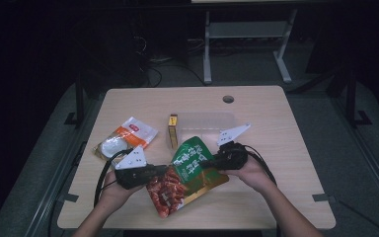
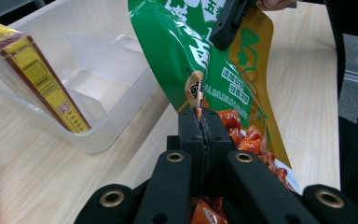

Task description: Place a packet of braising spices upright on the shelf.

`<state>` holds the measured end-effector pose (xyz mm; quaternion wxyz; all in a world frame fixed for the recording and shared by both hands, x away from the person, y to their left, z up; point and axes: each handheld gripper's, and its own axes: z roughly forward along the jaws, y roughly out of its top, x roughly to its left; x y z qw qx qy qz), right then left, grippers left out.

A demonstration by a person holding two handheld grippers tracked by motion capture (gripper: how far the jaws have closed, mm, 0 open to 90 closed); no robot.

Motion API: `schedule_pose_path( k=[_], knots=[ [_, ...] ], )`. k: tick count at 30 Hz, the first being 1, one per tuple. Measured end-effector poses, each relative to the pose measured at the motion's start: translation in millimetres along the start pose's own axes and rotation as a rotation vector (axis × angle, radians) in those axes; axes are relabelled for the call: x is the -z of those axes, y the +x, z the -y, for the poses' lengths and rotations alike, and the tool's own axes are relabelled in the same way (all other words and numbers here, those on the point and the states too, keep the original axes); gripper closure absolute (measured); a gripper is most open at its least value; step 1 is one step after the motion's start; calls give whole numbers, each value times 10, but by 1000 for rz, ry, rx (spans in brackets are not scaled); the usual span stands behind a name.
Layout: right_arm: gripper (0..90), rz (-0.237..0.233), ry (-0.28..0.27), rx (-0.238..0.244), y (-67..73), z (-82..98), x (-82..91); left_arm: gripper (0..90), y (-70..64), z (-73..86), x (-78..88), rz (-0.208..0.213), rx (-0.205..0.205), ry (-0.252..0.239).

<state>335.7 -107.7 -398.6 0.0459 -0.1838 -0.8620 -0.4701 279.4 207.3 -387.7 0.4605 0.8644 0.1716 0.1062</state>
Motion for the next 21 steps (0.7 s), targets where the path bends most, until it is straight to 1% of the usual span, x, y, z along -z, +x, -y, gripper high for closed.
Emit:
schedule_pose_path(
  k=[3,6,8,10,11,13,14,16,17,18,19,21],
  knots=[
    [900,0,3,6,14,5,14,888,-5,11,-10,12,-5,-3],
    [900,-11,-3,7,10,6,38,877,-2,17,-13,21,-8,-4],
    [900,-18,-12,8,6,6,62,862,-2,21,-14,23,-16,-5],
    [900,-29,-35,7,7,-1,97,833,-2,32,-19,24,-22,-2],
    [900,-39,-40,5,16,-14,124,829,-4,38,-21,24,-19,-4],
    [900,-33,-36,23,41,-40,147,809,2,47,-15,24,-14,-1],
    [900,-37,-38,33,59,-60,162,776,8,50,-11,17,-15,-1],
    [900,-41,-45,41,73,-71,172,723,33,66,15,8,2,-6],
    [900,-44,-42,47,84,-76,181,669,54,76,26,20,10,-6],
    [900,-42,-44,51,92,-80,188,623,61,85,38,19,12,-2],
    [900,-43,-50,58,94,-82,194,594,73,103,62,7,18,-9],
    [900,-49,-61,66,106,-97,224,512,101,121,96,9,30,-13]
  ],
)
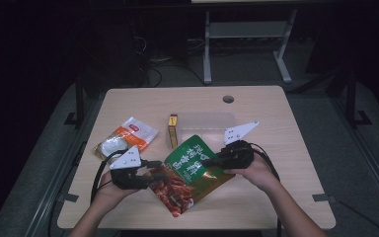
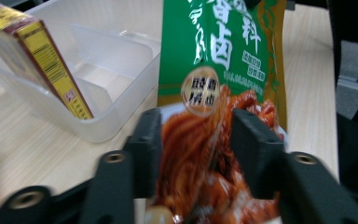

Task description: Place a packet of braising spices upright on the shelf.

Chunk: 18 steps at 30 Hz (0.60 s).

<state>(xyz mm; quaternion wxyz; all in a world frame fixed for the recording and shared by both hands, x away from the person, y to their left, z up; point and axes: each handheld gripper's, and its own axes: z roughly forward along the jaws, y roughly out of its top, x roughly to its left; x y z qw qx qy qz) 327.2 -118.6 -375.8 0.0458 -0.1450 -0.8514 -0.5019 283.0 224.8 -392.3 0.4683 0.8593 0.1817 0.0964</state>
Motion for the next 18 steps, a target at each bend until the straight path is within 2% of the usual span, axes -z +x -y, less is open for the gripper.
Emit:
schedule_pose_path(
  k=[2,5,9,12,18],
  knots=[
    [900,4,-7,8,17,-20,31,435,12,19,27,-12,3,4],
    [900,4,-21,25,32,-47,87,373,16,61,57,-30,17,-3],
    [900,-4,-49,30,47,-89,173,330,7,159,73,-39,23,17],
    [900,-1,-62,41,56,-115,216,298,3,212,79,-45,42,20],
    [900,19,-98,67,89,-200,333,282,18,240,54,-47,50,27]
  ],
)
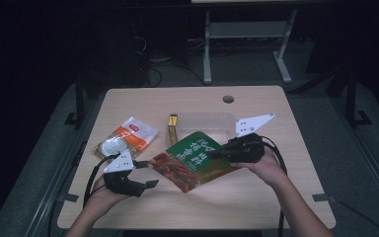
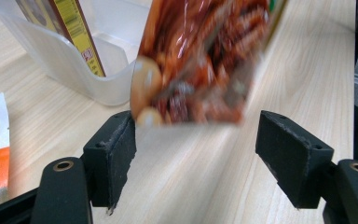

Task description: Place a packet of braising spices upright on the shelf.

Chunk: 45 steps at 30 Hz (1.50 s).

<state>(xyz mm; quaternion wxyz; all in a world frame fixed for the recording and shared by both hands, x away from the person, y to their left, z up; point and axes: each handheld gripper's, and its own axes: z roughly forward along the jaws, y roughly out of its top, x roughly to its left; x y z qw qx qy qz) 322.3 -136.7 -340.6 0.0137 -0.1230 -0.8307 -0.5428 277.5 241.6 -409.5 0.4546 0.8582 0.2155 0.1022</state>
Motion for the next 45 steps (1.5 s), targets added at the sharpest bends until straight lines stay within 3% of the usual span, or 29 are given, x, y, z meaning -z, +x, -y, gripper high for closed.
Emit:
schedule_pose_path(
  k=[5,10,22,38,45],
  knots=[
    [900,25,-17,18,15,-74,110,282,13,22,-14,4,3,12],
    [900,65,-30,6,-8,-88,250,282,30,39,-22,9,5,23],
    [900,206,-36,-37,-53,-174,545,281,16,56,-81,26,7,56],
    [900,382,-56,-77,-236,-486,759,277,32,71,-106,32,-8,68],
    [900,437,-56,-95,-353,-551,746,274,27,71,-115,33,-8,70]
  ],
)
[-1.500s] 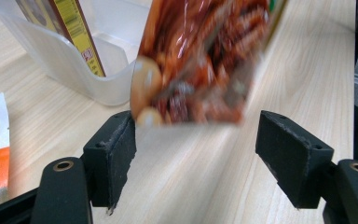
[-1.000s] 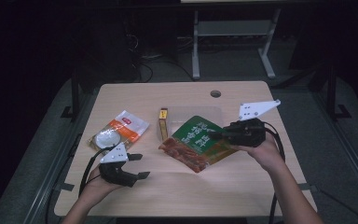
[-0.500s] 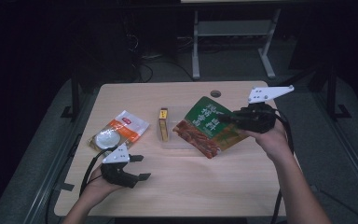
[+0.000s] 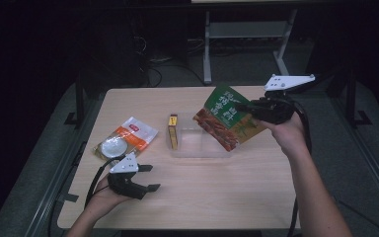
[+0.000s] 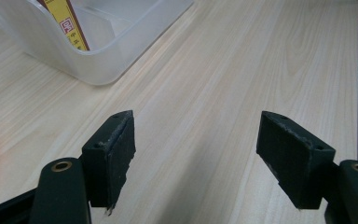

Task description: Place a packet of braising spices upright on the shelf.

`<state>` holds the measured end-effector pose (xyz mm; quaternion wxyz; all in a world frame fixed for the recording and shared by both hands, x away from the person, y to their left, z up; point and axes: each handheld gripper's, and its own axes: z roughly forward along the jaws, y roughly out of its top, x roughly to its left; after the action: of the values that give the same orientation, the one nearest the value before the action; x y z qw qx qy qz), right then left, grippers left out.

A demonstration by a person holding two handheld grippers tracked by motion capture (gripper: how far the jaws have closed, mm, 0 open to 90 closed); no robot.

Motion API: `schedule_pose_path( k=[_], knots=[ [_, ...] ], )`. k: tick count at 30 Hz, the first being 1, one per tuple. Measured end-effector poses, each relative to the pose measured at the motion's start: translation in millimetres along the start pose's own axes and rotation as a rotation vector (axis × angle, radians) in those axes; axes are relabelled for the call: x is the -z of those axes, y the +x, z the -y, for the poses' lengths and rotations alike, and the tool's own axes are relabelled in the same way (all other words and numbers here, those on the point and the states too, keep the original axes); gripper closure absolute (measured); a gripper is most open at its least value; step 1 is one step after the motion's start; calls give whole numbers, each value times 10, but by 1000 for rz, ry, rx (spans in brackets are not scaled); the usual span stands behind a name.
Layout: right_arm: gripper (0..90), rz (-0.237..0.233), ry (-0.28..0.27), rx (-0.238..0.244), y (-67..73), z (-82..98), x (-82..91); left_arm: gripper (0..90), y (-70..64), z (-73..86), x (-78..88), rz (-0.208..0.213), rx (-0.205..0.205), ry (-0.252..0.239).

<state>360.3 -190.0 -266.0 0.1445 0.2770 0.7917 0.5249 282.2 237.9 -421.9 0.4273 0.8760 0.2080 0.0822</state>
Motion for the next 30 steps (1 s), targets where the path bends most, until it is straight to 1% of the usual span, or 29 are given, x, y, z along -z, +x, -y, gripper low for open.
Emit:
schedule_pose_path(
  k=[2,3,5,14,16,17,19,20,21,22,28,30],
  knots=[
    [900,26,8,-2,-25,-6,-45,273,-1,2,-2,0,-1,2],
    [900,29,10,-1,-35,-5,-59,273,-3,4,-6,2,3,1],
    [900,51,19,-5,-49,2,-90,272,0,7,-5,3,-1,5],
    [900,98,32,-31,-127,55,-168,270,-3,7,-13,6,-1,8],
    [900,102,34,-33,-136,56,-179,269,-7,8,-20,8,4,10],
    [900,114,37,-30,-142,56,-188,268,-10,9,-23,10,9,12],
    [900,120,41,-30,-149,56,-203,265,-11,10,-30,10,10,13],
    [900,132,44,-31,-153,56,-217,263,-10,9,-29,9,7,16],
    [900,137,48,-36,-157,57,-229,262,-3,7,-30,7,-5,16],
    [900,138,49,-33,-163,59,-242,260,-4,6,-30,6,-6,18],
    [900,171,62,-44,-179,61,-309,243,-13,6,-40,5,-2,22],
    [900,184,69,-36,-191,64,-332,237,-15,8,-42,5,3,24]
  ],
)
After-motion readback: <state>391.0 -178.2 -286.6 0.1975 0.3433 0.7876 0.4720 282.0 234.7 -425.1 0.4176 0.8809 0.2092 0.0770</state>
